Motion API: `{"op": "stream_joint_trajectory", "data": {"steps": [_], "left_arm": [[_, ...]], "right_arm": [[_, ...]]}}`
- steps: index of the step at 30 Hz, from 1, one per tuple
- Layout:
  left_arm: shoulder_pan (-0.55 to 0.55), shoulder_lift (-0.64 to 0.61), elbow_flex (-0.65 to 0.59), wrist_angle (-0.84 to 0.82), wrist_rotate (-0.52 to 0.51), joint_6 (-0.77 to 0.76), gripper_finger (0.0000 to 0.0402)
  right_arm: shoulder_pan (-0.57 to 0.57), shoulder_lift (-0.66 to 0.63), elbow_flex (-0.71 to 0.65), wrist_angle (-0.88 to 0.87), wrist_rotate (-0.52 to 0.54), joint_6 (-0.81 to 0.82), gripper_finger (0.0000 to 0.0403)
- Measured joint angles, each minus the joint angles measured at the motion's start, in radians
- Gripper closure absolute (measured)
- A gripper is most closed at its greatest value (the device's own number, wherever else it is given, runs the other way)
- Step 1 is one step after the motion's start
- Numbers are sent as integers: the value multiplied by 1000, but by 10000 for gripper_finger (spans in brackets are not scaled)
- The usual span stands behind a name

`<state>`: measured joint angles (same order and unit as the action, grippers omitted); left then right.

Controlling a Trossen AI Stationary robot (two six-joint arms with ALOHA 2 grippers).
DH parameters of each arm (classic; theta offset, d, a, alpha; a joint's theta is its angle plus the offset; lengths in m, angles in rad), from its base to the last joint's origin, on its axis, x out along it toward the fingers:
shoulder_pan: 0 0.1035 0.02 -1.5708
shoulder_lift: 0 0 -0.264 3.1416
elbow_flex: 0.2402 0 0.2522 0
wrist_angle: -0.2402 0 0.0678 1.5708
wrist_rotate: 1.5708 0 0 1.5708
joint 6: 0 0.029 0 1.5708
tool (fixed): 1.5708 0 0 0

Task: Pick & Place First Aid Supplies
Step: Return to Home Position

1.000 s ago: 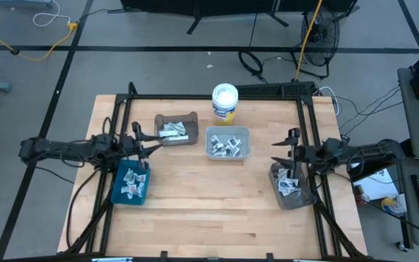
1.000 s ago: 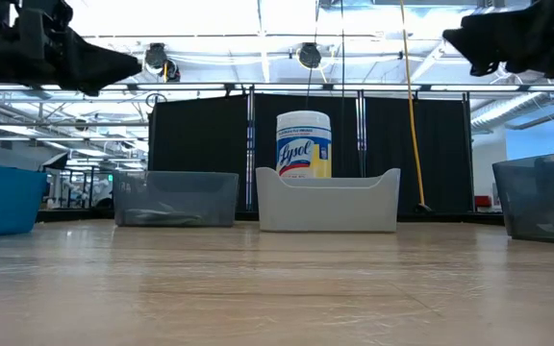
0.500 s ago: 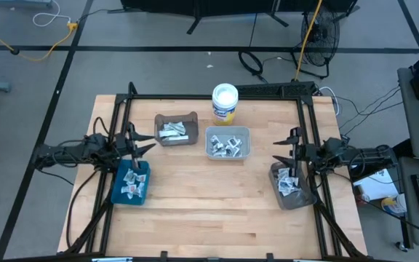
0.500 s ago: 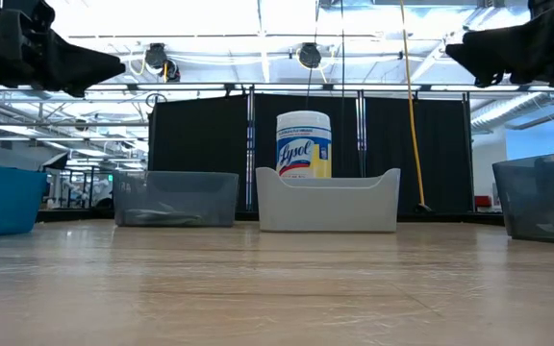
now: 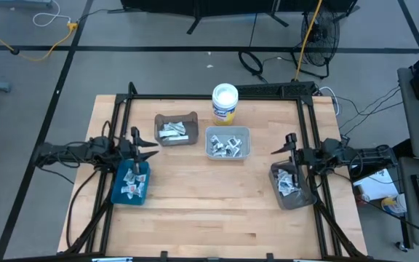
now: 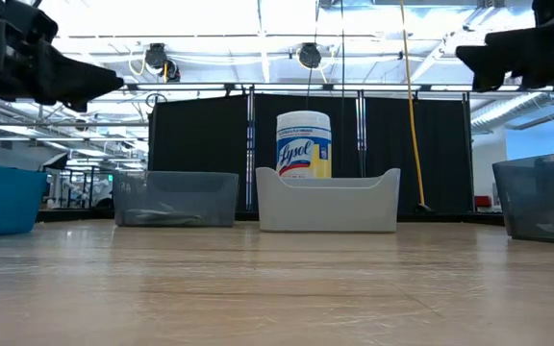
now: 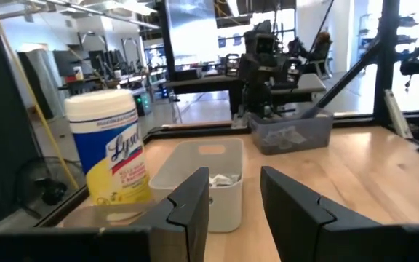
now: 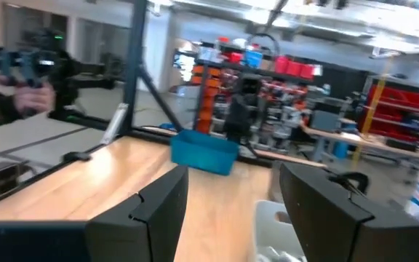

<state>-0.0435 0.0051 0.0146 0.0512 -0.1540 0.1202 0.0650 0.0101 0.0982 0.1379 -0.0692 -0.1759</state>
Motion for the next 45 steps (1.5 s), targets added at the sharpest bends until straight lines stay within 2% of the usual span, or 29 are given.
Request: {"op": "stream_joint_trajectory", "data": {"steps": [4, 13, 45], "left_arm": [[-23, -1, 0, 4, 22, 1, 275], [-37, 1, 2, -23, 25, -42, 275], [-36, 1, 0, 19, 23, -47, 275]], "right_arm": [[2, 0, -3, 9, -42, -4, 190], [1, -1, -61, 15, -35, 3, 190], [1, -1, -66, 11, -33, -20, 190]]}}
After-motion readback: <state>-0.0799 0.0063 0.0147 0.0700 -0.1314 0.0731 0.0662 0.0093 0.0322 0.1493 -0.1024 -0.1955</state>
